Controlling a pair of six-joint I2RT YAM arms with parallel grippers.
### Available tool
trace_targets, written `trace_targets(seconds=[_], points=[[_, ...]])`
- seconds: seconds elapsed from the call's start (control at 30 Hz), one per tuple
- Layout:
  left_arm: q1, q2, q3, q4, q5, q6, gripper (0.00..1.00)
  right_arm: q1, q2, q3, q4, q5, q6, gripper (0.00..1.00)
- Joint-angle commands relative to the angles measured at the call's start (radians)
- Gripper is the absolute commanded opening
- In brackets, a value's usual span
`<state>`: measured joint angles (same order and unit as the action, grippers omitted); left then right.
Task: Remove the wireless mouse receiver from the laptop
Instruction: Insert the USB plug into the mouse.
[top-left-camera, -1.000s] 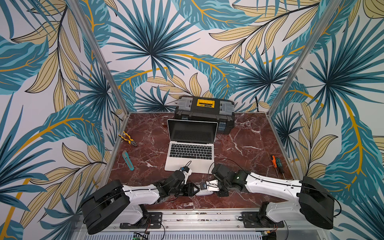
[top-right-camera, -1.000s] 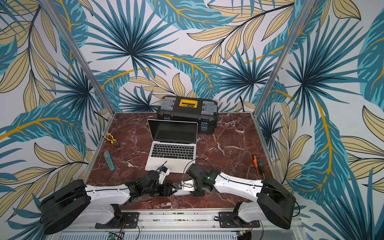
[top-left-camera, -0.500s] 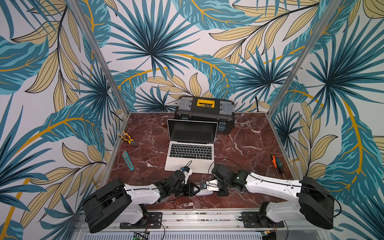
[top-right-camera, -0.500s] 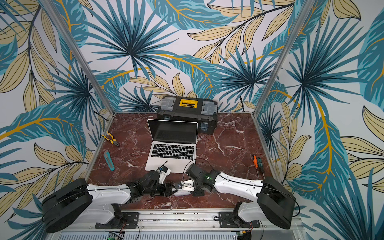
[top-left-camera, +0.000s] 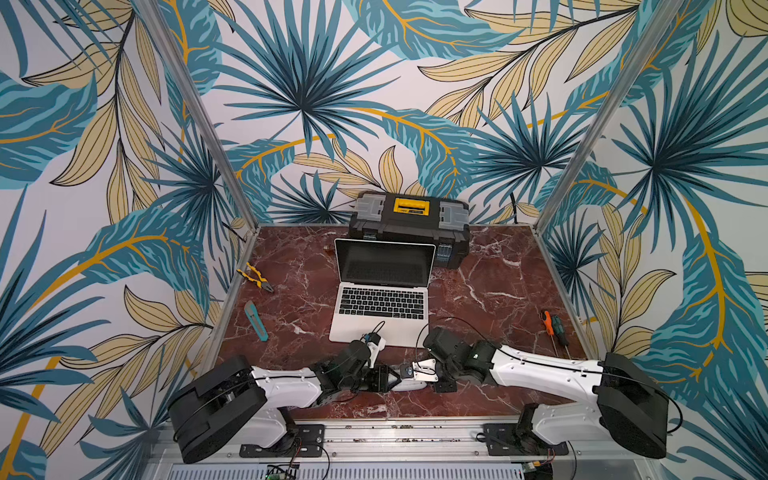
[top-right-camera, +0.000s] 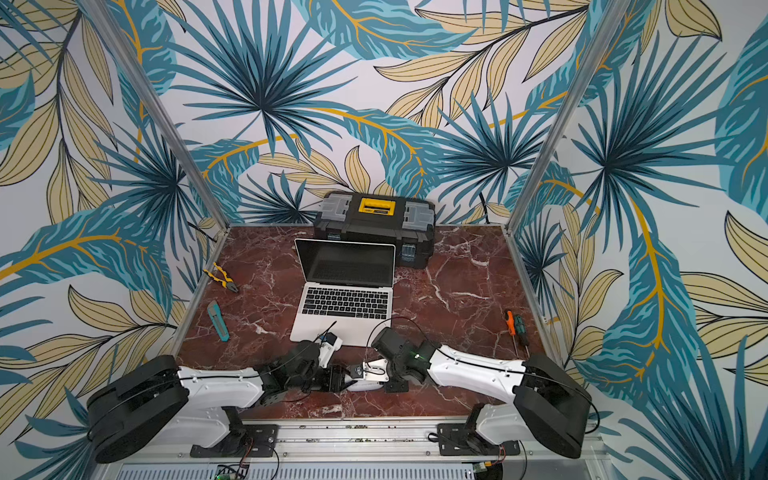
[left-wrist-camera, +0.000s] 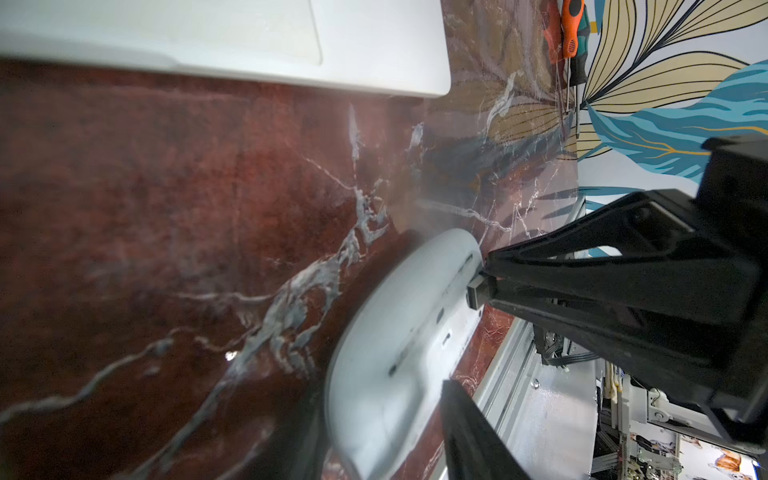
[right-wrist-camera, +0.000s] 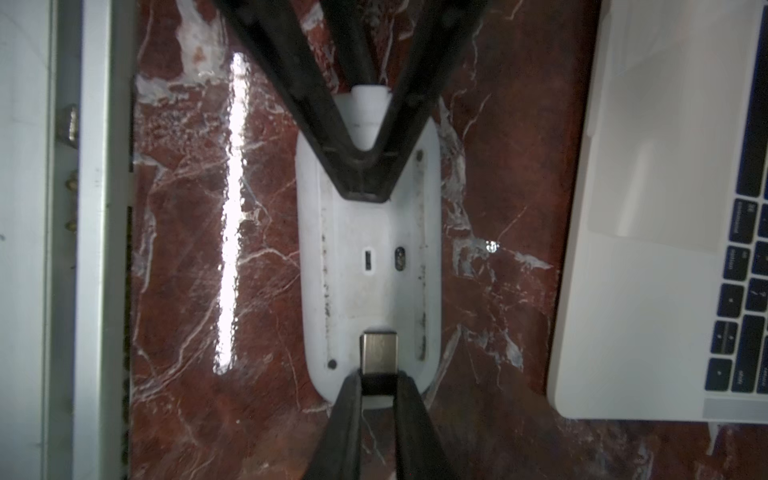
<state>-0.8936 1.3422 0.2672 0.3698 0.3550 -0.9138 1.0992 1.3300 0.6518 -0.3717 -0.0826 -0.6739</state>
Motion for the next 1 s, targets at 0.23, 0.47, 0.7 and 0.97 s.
trace_targets(seconds=[0.23,0.47,0.7,0.97], points=[[-0.004,0.008,-0.026,-0.093,-0.027,-0.008,0.48,-0.002,-0.009,-0.027,-0.017,0.008,-0.008,0.09],[-0.004,0.011,-0.024,-0.093,-0.027,-0.01,0.48,-0.003,-0.019,-0.034,-0.01,0.01,-0.004,0.1],[-0.005,0.022,-0.021,-0.088,-0.023,-0.007,0.48,-0.002,-0.017,-0.028,-0.013,0.01,0.0,0.12],[-0.004,0.039,-0.019,-0.077,-0.017,-0.008,0.48,-0.002,-0.01,-0.027,0.0,0.005,0.005,0.15]])
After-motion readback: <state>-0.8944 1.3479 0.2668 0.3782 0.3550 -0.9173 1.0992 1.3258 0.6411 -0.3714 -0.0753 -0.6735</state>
